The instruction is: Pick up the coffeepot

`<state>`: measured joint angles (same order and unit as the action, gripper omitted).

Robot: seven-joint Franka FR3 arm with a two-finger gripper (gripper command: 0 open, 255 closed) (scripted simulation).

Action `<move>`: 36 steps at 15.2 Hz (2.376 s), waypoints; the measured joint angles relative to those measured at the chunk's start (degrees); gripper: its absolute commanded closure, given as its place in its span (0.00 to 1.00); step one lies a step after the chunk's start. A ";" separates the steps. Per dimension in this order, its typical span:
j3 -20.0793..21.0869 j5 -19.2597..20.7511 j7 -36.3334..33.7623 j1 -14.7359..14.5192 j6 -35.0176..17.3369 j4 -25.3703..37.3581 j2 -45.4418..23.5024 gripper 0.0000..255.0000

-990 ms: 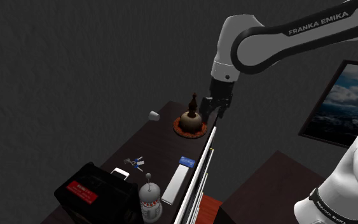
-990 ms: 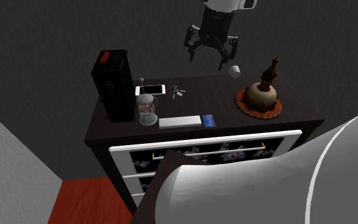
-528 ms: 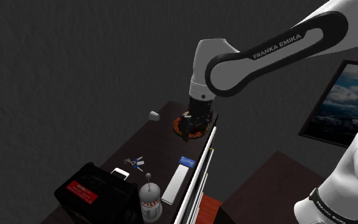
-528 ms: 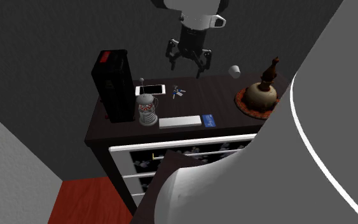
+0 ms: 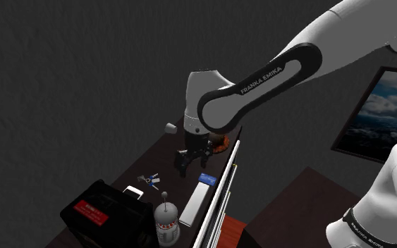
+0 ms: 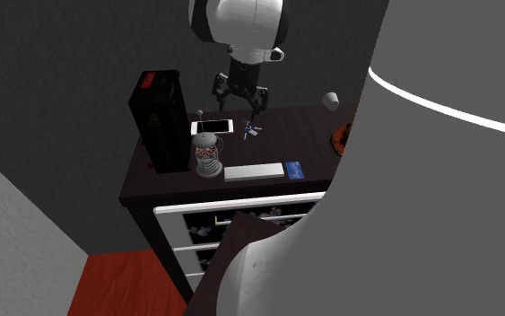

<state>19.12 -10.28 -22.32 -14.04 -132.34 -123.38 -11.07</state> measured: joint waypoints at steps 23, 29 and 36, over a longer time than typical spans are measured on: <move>-0.57 5.27 -6.68 -9.43 -5.59 22.07 -30.01 1.00; -0.62 5.33 -6.47 -9.26 -5.42 22.66 -30.04 1.00; -0.18 4.92 -6.84 -8.92 -3.73 21.14 -27.54 1.00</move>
<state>18.94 -5.36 -29.16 -22.96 -136.07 -102.24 -38.61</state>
